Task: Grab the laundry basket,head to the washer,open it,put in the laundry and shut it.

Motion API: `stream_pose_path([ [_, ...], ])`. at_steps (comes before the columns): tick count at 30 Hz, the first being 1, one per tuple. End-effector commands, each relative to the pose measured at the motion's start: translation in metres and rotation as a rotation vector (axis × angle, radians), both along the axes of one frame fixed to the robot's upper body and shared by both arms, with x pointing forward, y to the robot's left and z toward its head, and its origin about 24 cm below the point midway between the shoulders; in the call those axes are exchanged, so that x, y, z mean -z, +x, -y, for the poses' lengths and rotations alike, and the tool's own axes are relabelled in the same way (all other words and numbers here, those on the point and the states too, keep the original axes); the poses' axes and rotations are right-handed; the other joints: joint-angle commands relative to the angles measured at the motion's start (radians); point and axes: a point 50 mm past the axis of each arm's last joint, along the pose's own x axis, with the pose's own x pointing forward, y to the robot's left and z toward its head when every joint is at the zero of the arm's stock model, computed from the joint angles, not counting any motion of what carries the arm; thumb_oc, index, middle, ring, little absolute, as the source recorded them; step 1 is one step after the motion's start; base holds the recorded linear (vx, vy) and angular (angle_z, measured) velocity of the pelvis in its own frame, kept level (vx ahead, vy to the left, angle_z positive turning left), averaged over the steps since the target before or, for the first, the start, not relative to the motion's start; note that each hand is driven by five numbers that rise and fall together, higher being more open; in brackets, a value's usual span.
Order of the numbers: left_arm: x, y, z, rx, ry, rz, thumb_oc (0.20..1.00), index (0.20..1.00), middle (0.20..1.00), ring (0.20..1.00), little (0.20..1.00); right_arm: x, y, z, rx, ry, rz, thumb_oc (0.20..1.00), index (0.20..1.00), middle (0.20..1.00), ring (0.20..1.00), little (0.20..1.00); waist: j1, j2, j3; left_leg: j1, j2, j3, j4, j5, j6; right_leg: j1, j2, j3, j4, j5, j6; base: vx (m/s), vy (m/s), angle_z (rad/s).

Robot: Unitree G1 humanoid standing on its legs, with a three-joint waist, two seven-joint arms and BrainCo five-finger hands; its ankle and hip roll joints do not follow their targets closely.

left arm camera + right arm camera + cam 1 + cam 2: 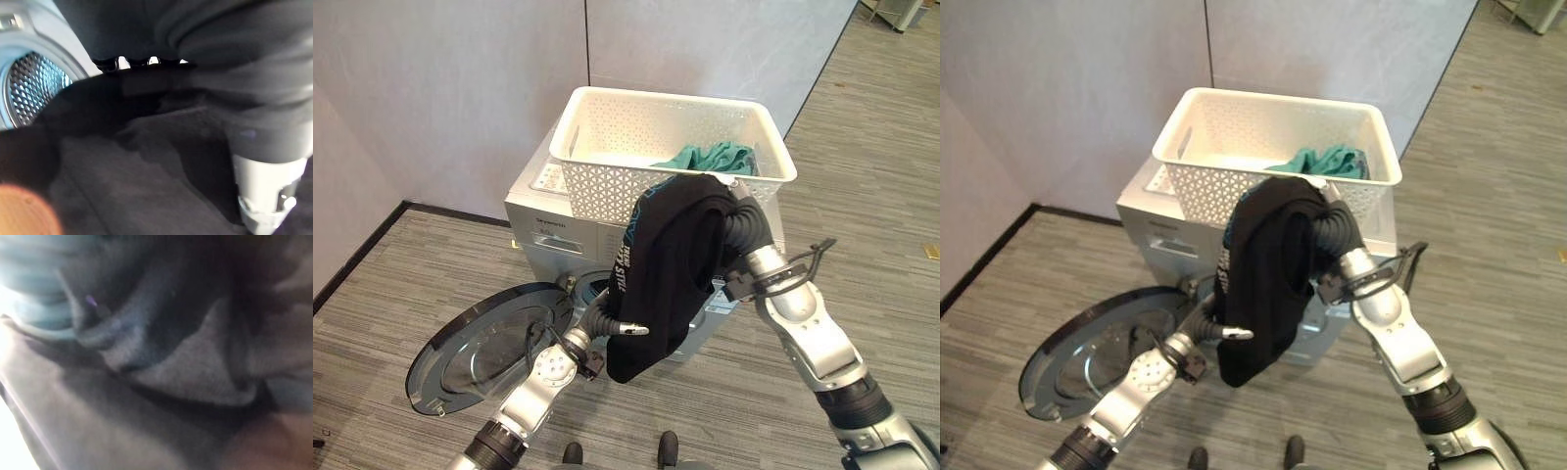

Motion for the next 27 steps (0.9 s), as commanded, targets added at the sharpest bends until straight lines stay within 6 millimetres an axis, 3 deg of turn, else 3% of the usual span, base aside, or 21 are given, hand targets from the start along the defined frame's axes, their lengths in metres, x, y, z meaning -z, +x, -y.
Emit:
stream_pose_path([
  [1,-0.026,0.019,0.019,0.05,-0.03,0.11,1.0,1.0,1.0,1.0,1.0,-0.032,-0.003,-0.01,-0.064,0.124,0.124,0.2,0.2,0.2,0.2,0.2,-0.004,-0.006,-0.009,-0.01,0.009,0.029,0.004,-0.056,0.009,0.138,-0.022,0.013,0.03,-0.237,0.025,0.0,0.0,0.0],
  [12,-0.03,0.028,0.033,0.021,-0.137,0.063,1.0,1.0,1.0,1.0,1.0,-0.014,-0.007,-0.039,-0.221,0.273,-0.026,0.2,0.2,0.2,0.2,0.2,-0.014,-0.005,-0.002,-0.013,0.011,0.041,0.004,-0.054,0.009,0.128,-0.025,0.015,0.032,-0.229,0.028,0.0,0.0,0.0],
  [14,-0.032,0.029,0.033,0.015,-0.146,0.069,0.818,0.818,0.818,0.818,0.818,-0.013,-0.008,-0.04,-0.229,0.28,-0.035,0.2,0.2,0.2,0.2,0.2,-0.014,-0.007,-0.001,-0.014,0.012,0.041,0.004,-0.054,0.009,0.127,-0.025,0.016,0.033,-0.229,0.029,0.0,0.0,0.0],
  [15,-0.039,0.031,0.029,-0.006,-0.178,0.088,0.2,0.2,0.2,0.2,0.2,-0.011,-0.011,-0.039,-0.246,0.278,-0.049,0.2,0.2,0.2,0.2,0.2,-0.015,-0.008,0.001,-0.016,0.013,0.043,0.004,-0.054,0.01,0.123,-0.027,0.017,0.033,-0.227,0.03,0.0,0.0,0.0],
  [25,-0.04,0.025,0.0,-0.141,-0.24,0.116,0.2,0.2,0.2,0.2,0.2,0.001,-0.015,-0.02,-0.191,0.245,-0.064,0.2,0.2,0.2,0.2,0.2,-0.013,-0.011,-0.007,-0.005,0.014,0.057,0.004,-0.06,0.015,0.128,-0.027,0.029,0.023,-0.22,0.033,0.01,-0.001,-0.03],
  [26,-0.04,0.025,0.0,-0.141,-0.24,0.116,0.2,0.2,0.2,0.2,0.2,0.001,-0.015,-0.02,-0.191,0.245,-0.064,0.253,0.253,0.253,0.253,0.253,-0.013,-0.011,-0.007,-0.005,0.014,0.057,0.004,-0.061,0.015,0.128,-0.027,0.029,0.023,-0.22,0.033,0.0,0.0,0.0],
  [27,-0.039,0.023,-0.006,-0.157,-0.242,0.119,0.2,0.2,0.2,0.2,0.2,0.008,-0.017,-0.014,-0.177,0.224,-0.083,0.583,0.583,0.583,0.583,0.583,-0.015,-0.011,-0.007,-0.004,0.015,0.059,0.004,-0.061,0.015,0.128,-0.027,0.03,0.022,-0.219,0.034,0.0,0.0,0.0],
])
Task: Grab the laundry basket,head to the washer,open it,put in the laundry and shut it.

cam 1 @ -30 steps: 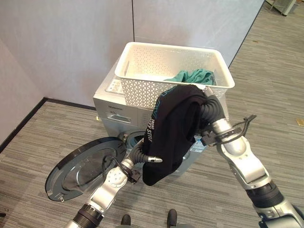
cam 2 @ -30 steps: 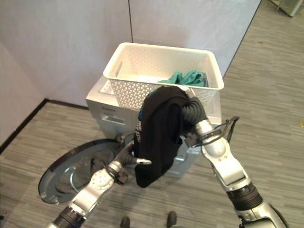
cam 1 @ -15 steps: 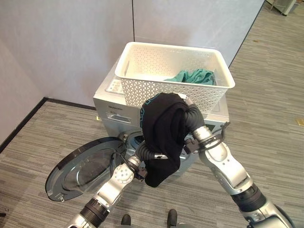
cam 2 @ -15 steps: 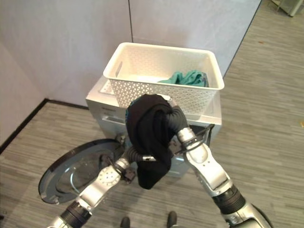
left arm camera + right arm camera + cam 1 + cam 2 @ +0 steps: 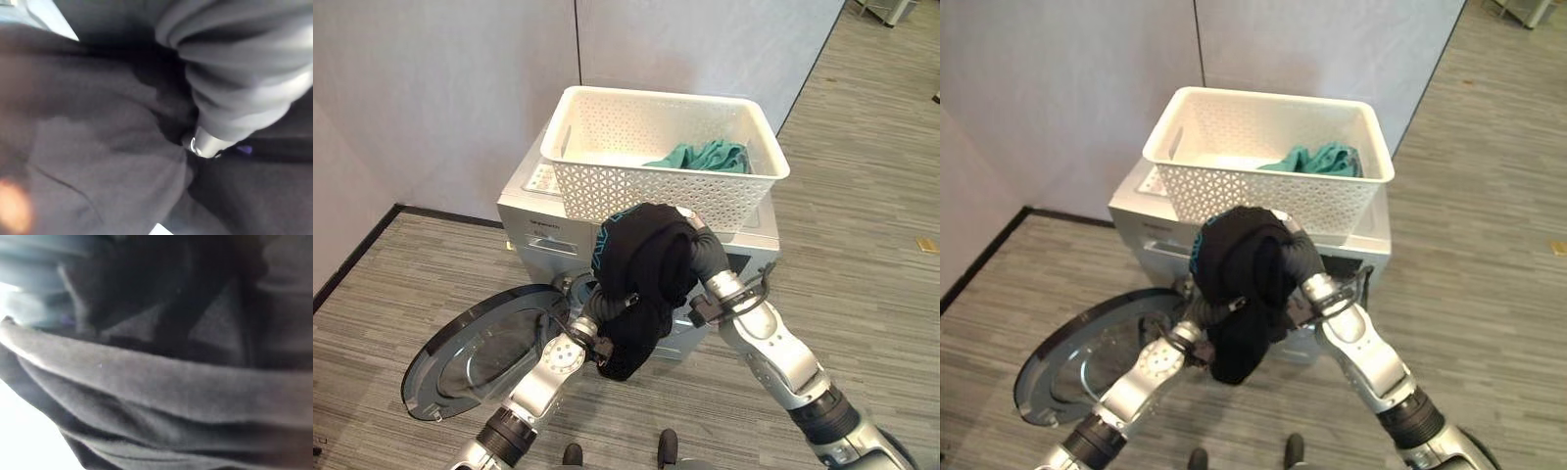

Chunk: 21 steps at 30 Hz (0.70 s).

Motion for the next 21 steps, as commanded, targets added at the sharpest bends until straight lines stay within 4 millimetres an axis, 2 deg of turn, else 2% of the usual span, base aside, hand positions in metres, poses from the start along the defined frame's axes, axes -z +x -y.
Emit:
stream_pose_path([
  [1,-0.027,0.008,-0.006,-0.031,-0.068,0.14,0.2,0.2,0.2,0.2,0.2,-0.029,-0.006,0.015,-0.002,0.038,0.161,1.0,1.0,1.0,1.0,1.0,0.002,-0.013,-0.008,-0.008,0.014,0.039,0.004,-0.06,0.013,0.137,-0.028,0.02,0.02,-0.219,0.034,0.0,0.0,0.0],
  [8,-0.025,0.002,-0.019,-0.071,-0.057,0.159,0.2,0.2,0.2,0.2,0.2,-0.015,-0.011,0.03,0.016,-0.017,0.132,1.0,1.0,1.0,1.0,1.0,0.0,-0.013,-0.01,-0.006,0.014,0.043,0.004,-0.064,0.013,0.142,-0.03,0.02,0.013,-0.217,0.036,0.0,-0.003,-0.03],
  [11,-0.022,-0.001,-0.033,-0.113,-0.057,0.158,0.2,0.2,0.2,0.2,0.2,0.0,-0.017,0.047,0.039,-0.064,0.083,1.0,1.0,1.0,1.0,1.0,-0.003,-0.012,-0.004,-0.016,0.015,0.046,0.004,-0.059,0.011,0.129,-0.031,0.02,0.019,-0.216,0.041,-0.03,-0.007,-0.08],
  [15,-0.021,-0.002,-0.038,-0.129,-0.046,0.158,0.2,0.2,0.2,0.2,0.2,0.007,-0.021,0.056,0.046,-0.06,0.048,1.0,1.0,1.0,1.0,1.0,-0.006,-0.013,-0.003,-0.017,0.015,0.049,0.004,-0.06,0.011,0.129,-0.033,0.02,0.017,-0.215,0.042,-0.01,0.004,-0.06],
  [16,-0.022,-0.004,-0.044,-0.139,-0.042,0.167,0.2,0.2,0.2,0.2,0.2,0.014,-0.026,0.068,0.076,-0.054,0.014,1.0,1.0,1.0,1.0,1.0,-0.008,-0.014,0.004,-0.024,0.015,0.048,0.004,-0.059,0.011,0.12,-0.032,0.022,0.021,-0.215,0.042,0.0,0.0,0.0],
  [18,-0.021,-0.006,-0.049,-0.147,-0.048,0.165,0.2,0.2,0.2,0.2,0.2,0.025,-0.033,0.078,0.099,-0.045,-0.038,1.0,1.0,1.0,1.0,1.0,-0.012,-0.014,0.009,-0.031,0.016,0.047,0.004,-0.056,0.011,0.111,-0.032,0.021,0.027,-0.217,0.043,-0.03,-0.016,-0.01],
  [20,-0.012,-0.011,-0.053,-0.154,-0.039,0.131,0.2,0.2,0.2,0.2,0.2,0.045,-0.042,0.091,0.126,-0.031,-0.135,1.0,1.0,1.0,1.0,1.0,-0.019,-0.016,0.006,-0.03,0.016,0.05,0.004,-0.056,0.011,0.112,-0.033,0.02,0.026,-0.216,0.043,0.0,0.0,0.0],
  [21,-0.004,-0.019,-0.059,-0.157,-0.03,0.1,0.2,0.2,0.2,0.2,0.2,0.066,-0.054,0.105,0.168,-0.053,-0.231,1.0,1.0,1.0,1.0,1.0,-0.027,-0.016,0.004,-0.027,0.016,0.055,0.004,-0.06,0.01,0.117,-0.032,0.021,0.023,-0.217,0.044,0.0,0.0,0.0],
])
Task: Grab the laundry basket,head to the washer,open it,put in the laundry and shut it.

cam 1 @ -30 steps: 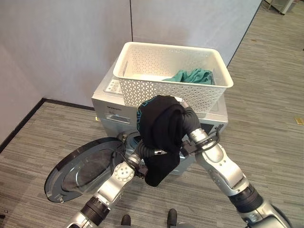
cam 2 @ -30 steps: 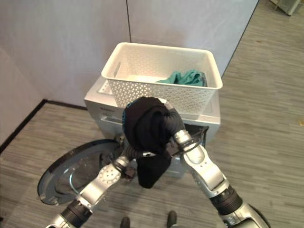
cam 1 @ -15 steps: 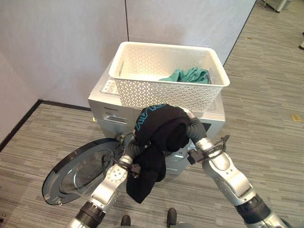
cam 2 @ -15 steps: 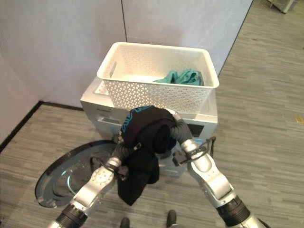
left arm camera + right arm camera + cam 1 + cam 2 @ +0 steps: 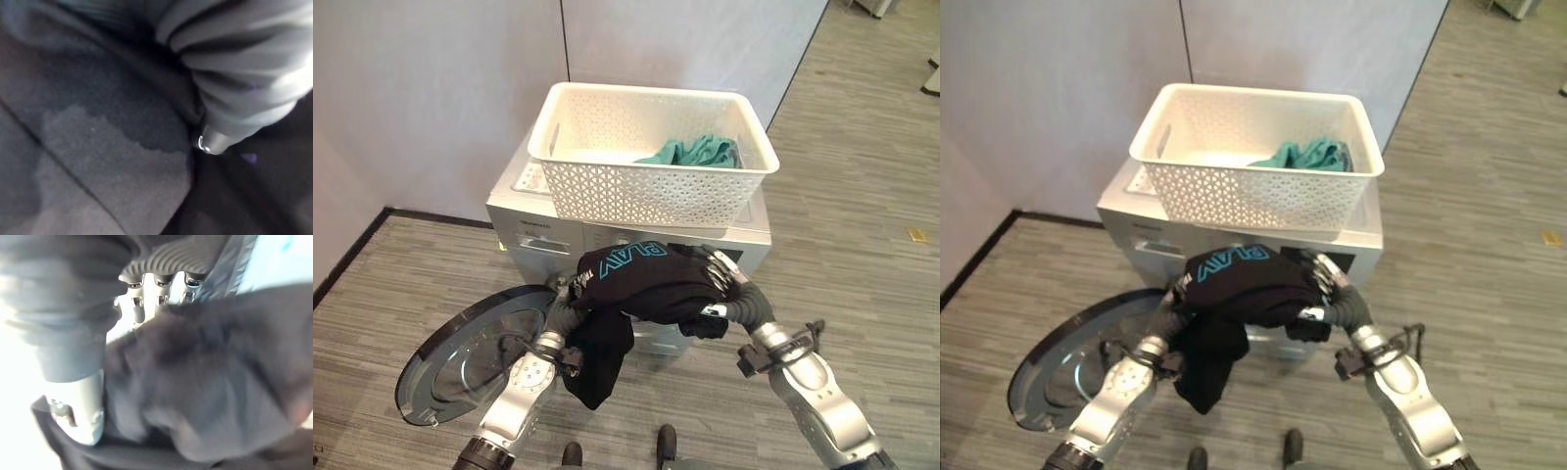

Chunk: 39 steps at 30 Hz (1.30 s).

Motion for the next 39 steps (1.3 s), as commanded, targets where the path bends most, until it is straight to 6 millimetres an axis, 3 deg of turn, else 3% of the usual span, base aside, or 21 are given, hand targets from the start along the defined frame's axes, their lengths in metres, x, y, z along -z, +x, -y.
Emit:
stream_pose_path([
  [1,-0.02,0.005,-0.007,0.032,0.002,0.133,0.2,0.2,0.2,0.2,0.2,-0.004,-0.006,0.025,0.041,0.019,0.037,1.0,1.0,1.0,1.0,1.0,-0.019,-0.015,0.004,-0.006,0.013,0.026,0.004,-0.06,0.008,0.154,-0.037,-0.005,0.023,-0.222,0.044,0.0,0.0,0.0],
  [6,-0.011,-0.01,-0.022,0.035,0.029,0.092,0.2,0.2,0.2,0.2,0.2,0.048,-0.046,0.06,0.07,-0.159,-0.251,1.0,1.0,1.0,1.0,1.0,-0.037,-0.017,0.014,-0.003,0.017,0.032,0.004,-0.059,0.003,0.153,-0.037,-0.002,0.023,-0.221,0.047,0.0,0.0,0.0],
  [7,-0.005,-0.014,-0.025,0.037,0.028,0.068,0.2,0.2,0.2,0.2,0.2,0.07,-0.061,0.075,0.107,-0.228,-0.371,1.0,1.0,1.0,1.0,1.0,-0.043,-0.017,0.014,-0.002,0.018,0.037,0.004,-0.058,0.001,0.152,-0.036,0.0,0.023,-0.219,0.048,0.0,0.0,0.0],
  [10,-0.002,-0.016,-0.026,0.031,0.024,0.051,0.2,0.2,0.2,0.2,0.2,0.094,-0.073,0.086,0.17,-0.245,-0.482,1.0,1.0,1.0,1.0,1.0,-0.045,-0.017,0.017,-0.001,0.019,0.044,0.004,-0.058,0.001,0.15,-0.036,0.005,0.022,-0.217,0.049,-0.01,-0.002,-0.09],
  [11,0.007,-0.021,-0.028,0.032,0.009,0.005,0.2,0.2,0.2,0.2,0.2,0.128,-0.092,0.101,0.261,-0.308,-0.641,1.0,1.0,1.0,1.0,1.0,-0.042,-0.016,0.024,-0.003,0.021,0.051,0.004,-0.056,0.004,0.143,-0.036,0.016,0.022,-0.212,0.051,-0.02,-0.008,-0.25],
  [13,0.01,-0.023,-0.029,0.032,0.005,-0.011,0.2,0.2,0.2,0.2,0.2,0.135,-0.096,0.102,0.281,-0.331,-0.674,1.0,1.0,1.0,1.0,1.0,-0.04,-0.015,0.026,-0.004,0.022,0.051,0.004,-0.055,0.006,0.143,-0.035,0.017,0.021,-0.212,0.051,-0.01,-0.012,-0.15],
  [14,0.016,-0.025,-0.029,0.026,-0.006,-0.042,0.2,0.2,0.2,0.2,0.2,0.152,-0.107,0.106,0.339,-0.365,-0.762,1.0,1.0,1.0,1.0,1.0,-0.037,-0.014,0.031,-0.008,0.022,0.052,0.004,-0.053,0.008,0.141,-0.035,0.018,0.018,-0.21,0.05,-0.01,-0.021,-0.03],
  [16,0.019,-0.026,-0.029,0.022,-0.007,-0.059,0.2,0.2,0.2,0.2,0.2,0.164,-0.114,0.104,0.364,-0.43,-0.813,1.0,1.0,1.0,1.0,1.0,-0.034,-0.011,0.037,-0.014,0.022,0.05,0.004,-0.052,0.011,0.137,-0.033,0.019,0.016,-0.21,0.048,0.0,0.0,0.0],
  [20,0.019,-0.022,-0.026,0.027,0.001,-0.062,0.2,0.2,0.2,0.2,0.2,0.18,-0.121,0.096,0.397,-0.489,-0.877,1.0,1.0,1.0,1.0,1.0,-0.028,-0.009,0.048,-0.036,0.022,0.042,0.004,-0.047,0.014,0.123,-0.032,0.016,0.015,-0.21,0.047,0.0,0.0,0.0],
  [24,0.008,-0.002,-0.014,0.022,-0.014,-0.008,0.2,0.2,0.2,0.2,0.2,0.183,-0.094,0.08,0.437,-0.458,-0.83,1.0,1.0,1.0,1.0,1.0,-0.029,-0.011,0.093,-0.09,0.019,0.04,0.004,-0.03,0.017,0.056,-0.033,0.02,0.045,-0.21,0.041,-0.12,-0.012,-0.01],
  [31,-0.004,0.017,0.004,0.028,-0.038,0.057,0.2,0.2,0.2,0.2,0.2,0.182,-0.082,0.075,0.473,-0.47,-0.797,1.0,1.0,1.0,1.0,1.0,-0.03,-0.024,0.119,-0.164,0.004,0.062,0.016,-0.016,0.025,-0.008,-0.045,0.021,0.035,-0.179,0.052,-0.07,0.032,-0.02],
  [34,-0.014,0.027,0.02,0.065,-0.071,0.099,0.2,0.2,0.2,0.2,0.2,0.187,-0.091,0.079,0.559,-0.428,-0.843,1.0,1.0,1.0,1.0,1.0,-0.06,-0.017,0.132,-0.234,-0.013,0.166,0.153,-0.082,0.041,-0.01,-0.095,-0.018,0.034,-0.169,0.066,-0.02,0.185,0.37],
  [36,-0.014,0.027,0.02,0.061,-0.079,0.096,0.2,0.2,0.2,0.2,0.2,0.188,-0.09,0.078,0.555,-0.429,-0.845,1.0,1.0,1.0,1.0,1.0,-0.06,-0.018,0.133,-0.244,-0.026,0.15,0.174,-0.097,0.05,-0.017,-0.102,-0.009,0.049,-0.17,0.069,0.02,0.175,0.27],
  [39,-0.021,0.029,0.023,0.086,-0.071,0.119,0.2,0.2,0.2,0.2,0.2,0.183,-0.086,0.082,0.623,-0.384,-0.822,1.0,1.0,1.0,1.0,1.0,-0.068,-0.008,0.149,-0.271,-0.055,0.123,0.212,-0.131,0.089,-0.082,-0.126,0.017,0.203,-0.195,0.073,0.0,0.205,-0.1],
])
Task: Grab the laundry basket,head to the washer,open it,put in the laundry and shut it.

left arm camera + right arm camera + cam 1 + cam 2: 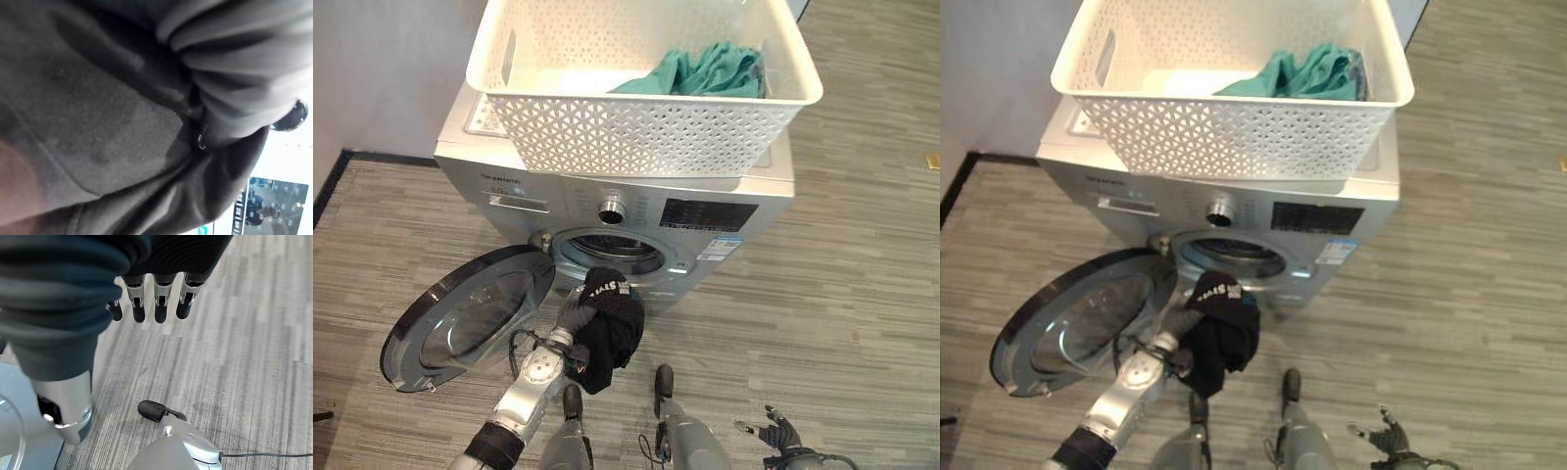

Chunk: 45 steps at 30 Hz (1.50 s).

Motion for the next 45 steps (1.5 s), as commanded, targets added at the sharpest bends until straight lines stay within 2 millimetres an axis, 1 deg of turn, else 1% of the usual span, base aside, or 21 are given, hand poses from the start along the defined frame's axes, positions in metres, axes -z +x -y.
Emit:
stream_pose_path([
  [1,-0.036,0.012,0.004,0.034,-0.041,0.175,0.2,0.2,0.2,0.2,0.2,-0.014,0.018,0.009,0.106,0.003,0.124,1.0,1.0,1.0,1.0,1.0,-0.013,-0.002,0.031,-0.106,-0.041,0.007,0.173,-0.15,0.079,0.038,-0.08,0.034,0.241,-0.238,0.06,-0.07,0.164,0.03],
  [3,-0.038,0.015,0.005,0.029,-0.037,0.187,0.2,0.2,0.2,0.2,0.2,-0.015,0.022,0.009,0.128,0.015,0.146,1.0,1.0,1.0,1.0,1.0,-0.017,0.001,0.043,-0.113,-0.044,0.011,0.188,-0.157,0.083,0.004,-0.083,0.048,0.279,-0.234,0.061,-0.04,0.09,-0.01],
  [4,-0.042,0.02,0.006,0.013,-0.03,0.209,0.2,0.2,0.2,0.2,0.2,-0.019,0.032,0.007,0.146,0.025,0.185,1.0,1.0,1.0,1.0,1.0,-0.023,0.012,0.065,-0.108,-0.048,0.018,0.193,-0.17,0.085,-0.034,-0.094,0.06,0.261,-0.207,0.064,0.0,0.05,-0.07],
  [6,-0.049,0.024,0.006,-0.009,-0.034,0.242,0.2,0.2,0.2,0.2,0.2,-0.029,0.051,0.006,0.13,0.011,0.246,1.0,1.0,1.0,1.0,1.0,-0.03,0.024,0.091,-0.094,-0.038,0.03,0.186,-0.186,0.081,-0.09,-0.123,0.068,0.204,-0.16,0.069,0.03,0.009,-0.15],
  [8,-0.06,0.029,0.009,-0.023,-0.076,0.292,0.2,0.2,0.2,0.2,0.2,-0.041,0.07,0.005,0.114,-0.014,0.307,1.0,1.0,1.0,1.0,1.0,-0.035,0.024,0.136,-0.08,-0.028,0.036,0.215,-0.208,0.069,-0.141,-0.152,0.064,0.099,-0.127,0.077,0.05,-0.064,-0.18],
  [10,-0.063,0.031,0.013,-0.012,-0.095,0.299,0.2,0.2,0.2,0.2,0.2,-0.041,0.069,0.005,0.112,-0.02,0.311,1.0,1.0,1.0,1.0,1.0,-0.033,0.017,0.141,-0.088,-0.036,0.028,0.237,-0.214,0.064,-0.113,-0.164,0.047,0.067,-0.126,0.08,0.03,-0.078,-0.17],
  [11,-0.066,0.034,0.02,-0.004,-0.114,0.305,0.2,0.2,0.2,0.2,0.2,-0.04,0.068,0.002,0.109,-0.024,0.305,1.0,1.0,1.0,1.0,1.0,-0.037,0.006,0.159,-0.108,-0.053,0.023,0.259,-0.218,0.062,-0.126,-0.176,0.049,0.083,-0.107,0.085,0.04,-0.103,-0.07],
  [12,-0.072,0.037,0.027,0.0,-0.136,0.325,0.2,0.2,0.2,0.2,0.2,-0.041,0.071,-0.001,0.094,-0.024,0.314,1.0,1.0,1.0,1.0,1.0,-0.034,0.006,0.164,-0.126,-0.052,0.008,0.289,-0.238,0.053,-0.134,-0.171,0.048,0.11,-0.112,0.093,-0.02,-0.121,0.12],
  [15,-0.088,0.05,0.042,-0.016,-0.213,0.358,0.2,0.2,0.2,0.2,0.2,-0.043,0.077,-0.006,0.084,-0.016,0.337,1.0,1.0,1.0,1.0,1.0,-0.053,-0.004,0.166,-0.207,-0.052,-0.016,0.318,-0.219,0.033,-0.199,-0.178,0.038,0.19,-0.103,0.09,-0.01,-0.18,0.35],
  [16,-0.088,0.05,0.042,-0.016,-0.214,0.358,0.2,0.2,0.2,0.2,0.2,-0.043,0.077,-0.006,0.084,-0.017,0.337,1.0,1.0,1.0,1.0,1.0,-0.054,-0.003,0.164,-0.21,-0.052,-0.017,0.319,-0.219,0.033,-0.202,-0.179,0.037,0.191,-0.104,0.09,-0.07,-0.284,0.47],
  [17,-0.105,0.061,0.057,-0.017,-0.273,0.387,0.2,0.2,0.2,0.2,0.2,-0.044,0.079,-0.009,0.105,-0.006,0.359,1.0,1.0,1.0,1.0,1.0,-0.081,-0.002,0.157,-0.287,-0.039,-0.036,0.321,-0.193,0.009,-0.259,-0.174,0.048,0.231,-0.124,0.086,-0.06,-0.203,0.38],
  [18,-0.106,0.061,0.058,-0.017,-0.274,0.388,0.2,0.2,0.2,0.2,0.2,-0.044,0.079,-0.008,0.105,-0.006,0.36,1.0,1.0,1.0,1.0,1.0,-0.083,0.0,0.154,-0.292,-0.039,-0.037,0.323,-0.193,0.009,-0.263,-0.175,0.047,0.234,-0.125,0.086,-0.1,-0.269,0.36],
  [22,-0.13,0.074,0.072,-0.022,-0.315,0.438,0.2,0.2,0.2,0.2,0.2,-0.043,0.081,-0.01,0.13,-0.009,0.368,1.0,1.0,1.0,1.0,1.0,-0.118,0.005,0.155,-0.388,-0.015,-0.048,0.336,-0.165,-0.013,-0.342,-0.165,0.044,0.279,-0.15,0.072,-0.07,-0.134,0.41],
  [23,-0.13,0.074,0.072,-0.022,-0.315,0.438,0.2,0.2,0.2,0.2,0.2,-0.043,0.081,-0.01,0.13,-0.009,0.369,1.0,1.0,1.0,1.0,1.0,-0.118,0.006,0.154,-0.391,-0.015,-0.049,0.337,-0.166,-0.013,-0.344,-0.165,0.044,0.28,-0.15,0.072,-0.05,-0.102,0.34],
  [25,-0.145,0.082,0.072,-0.057,-0.314,0.479,0.2,0.2,0.2,0.2,0.2,-0.045,0.086,-0.012,0.143,-0.005,0.389,1.0,1.0,1.0,1.0,1.0,-0.131,-0.003,0.151,-0.451,0.018,-0.044,0.361,-0.16,-0.027,-0.405,-0.147,0.049,0.321,-0.173,0.059,-0.04,-0.091,0.22],
  [30,-0.154,0.085,0.071,-0.082,-0.336,0.498,0.2,0.2,0.2,0.2,0.2,-0.05,0.093,-0.017,0.142,0.009,0.431,1.0,1.0,1.0,1.0,1.0,-0.134,-0.014,0.14,-0.514,0.033,-0.059,0.395,-0.173,-0.03,-0.472,-0.131,0.057,0.363,-0.194,0.052,-0.01,-0.043,0.03],
  [35,-0.164,0.092,0.074,-0.104,-0.351,0.507,0.2,0.2,0.2,0.2,0.2,-0.063,0.112,-0.023,0.138,0.017,0.508,1.0,1.0,1.0,1.0,1.0,-0.138,-0.027,0.134,-0.599,0.049,-0.076,0.465,-0.199,-0.025,-0.554,-0.11,0.063,0.417,-0.216,0.041,-0.03,-0.032,-0.02],
  [38,-0.172,0.101,0.072,-0.15,-0.36,0.502,0.2,0.2,0.2,0.2,0.2,-0.075,0.122,-0.027,0.12,0.018,0.571,1.0,1.0,1.0,1.0,1.0,-0.152,-0.036,0.131,-0.655,0.064,-0.081,0.526,-0.219,-0.025,-0.617,-0.094,0.076,0.465,-0.229,0.038,-0.05,-0.033,-0.06],
  [39,-0.178,0.108,0.068,-0.184,-0.373,0.501,0.2,0.2,0.2,0.2,0.2,-0.082,0.129,-0.033,0.111,0.041,0.614,1.0,1.0,1.0,1.0,1.0,-0.164,-0.042,0.132,-0.685,0.077,-0.081,0.56,-0.23,-0.026,-0.65,-0.084,0.084,0.491,-0.238,0.035,-0.03,-0.02,-0.12],
  [41,-0.182,0.112,0.062,-0.21,-0.365,0.51,0.2,0.2,0.2,0.2,0.2,-0.087,0.133,-0.036,0.093,0.05,0.641,1.0,1.0,1.0,1.0,1.0,-0.171,-0.047,0.134,-0.7,0.087,-0.081,0.581,-0.239,-0.027,-0.667,-0.078,0.085,0.504,-0.24,0.033,-0.02,-0.015,-0.18],
  [45,-0.209,0.131,0.031,-0.326,-0.366,0.541,0.2,0.2,0.2,0.2,0.2,-0.098,0.138,-0.046,0.05,0.091,0.709,1.0,1.0,1.0,1.0,1.0,-0.202,-0.072,0.137,-0.757,0.133,-0.077,0.66,-0.267,-0.032,-0.73,-0.048,0.093,0.552,-0.244,0.037,-0.02,-0.028,-0.26],
])
